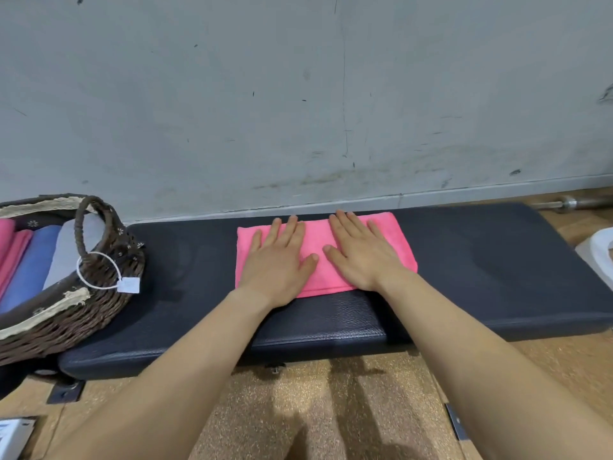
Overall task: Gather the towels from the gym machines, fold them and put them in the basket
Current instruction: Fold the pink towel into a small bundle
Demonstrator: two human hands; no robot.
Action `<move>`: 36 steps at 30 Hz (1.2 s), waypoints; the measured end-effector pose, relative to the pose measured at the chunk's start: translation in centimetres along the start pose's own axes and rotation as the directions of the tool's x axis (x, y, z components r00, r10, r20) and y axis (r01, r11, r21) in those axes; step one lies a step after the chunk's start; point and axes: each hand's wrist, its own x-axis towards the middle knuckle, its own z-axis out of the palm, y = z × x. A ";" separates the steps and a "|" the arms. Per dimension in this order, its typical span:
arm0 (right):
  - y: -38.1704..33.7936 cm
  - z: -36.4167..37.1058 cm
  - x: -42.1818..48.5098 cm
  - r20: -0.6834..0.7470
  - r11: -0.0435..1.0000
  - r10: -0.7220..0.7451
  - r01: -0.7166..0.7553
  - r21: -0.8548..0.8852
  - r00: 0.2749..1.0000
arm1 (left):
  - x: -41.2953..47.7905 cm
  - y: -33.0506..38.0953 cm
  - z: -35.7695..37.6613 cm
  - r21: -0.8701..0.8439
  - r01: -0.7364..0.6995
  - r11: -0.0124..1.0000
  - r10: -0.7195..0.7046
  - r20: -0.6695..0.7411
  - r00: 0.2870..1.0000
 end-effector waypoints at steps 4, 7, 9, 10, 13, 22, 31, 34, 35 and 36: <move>2.6 0.0 0.1 0.003 0.995 0.081 -0.081 -0.054 0.997 | 0.0 -2.7 -0.1 0.023 0.082 0.996 -0.083 0.053 0.995; 3.8 -0.2 0.1 0.003 0.986 0.162 -0.162 -0.029 0.987 | 0.0 -3.9 -0.2 -0.052 0.125 0.991 -0.122 0.066 0.990; 3.6 -0.2 -0.2 0.007 0.985 0.174 -0.174 -0.016 0.985 | -0.3 -3.9 -0.2 -0.024 0.112 0.993 -0.111 0.058 0.992; 3.4 -0.2 -0.6 0.006 0.985 0.172 -0.172 -0.012 0.985 | -0.6 -3.8 -0.2 -0.008 0.110 0.994 -0.109 0.059 0.992; 2.7 0.0 -2.7 0.026 0.983 0.184 -0.183 -0.014 0.983 | -2.5 -2.9 -0.4 0.038 0.097 0.995 -0.100 0.082 0.992; 0.6 -1.9 -6.7 -0.135 0.960 -0.180 0.204 0.193 0.974 | -7.2 -4.2 -2.5 -0.225 0.287 0.931 -0.335 -0.222 0.916; -0.6 -1.4 -6.8 0.041 0.954 -0.240 0.227 0.197 0.970 | -7.8 -3.0 -3.9 -0.314 0.508 0.802 -0.495 0.128 0.860; -0.7 -1.6 -6.7 0.040 0.956 -0.243 0.233 0.179 0.969 | -7.6 -3.7 -4.3 -0.508 0.424 0.750 -0.464 0.053 0.884; -0.8 -1.6 -6.7 0.040 0.955 -0.246 0.235 0.180 0.968 | -7.6 -4.0 -4.5 -0.612 0.397 0.684 -0.474 0.041 0.880; -0.9 -1.5 -6.6 0.038 0.954 -0.248 0.237 0.186 0.968 | -7.6 -4.2 -4.8 -0.721 0.375 0.582 -0.496 0.050 0.867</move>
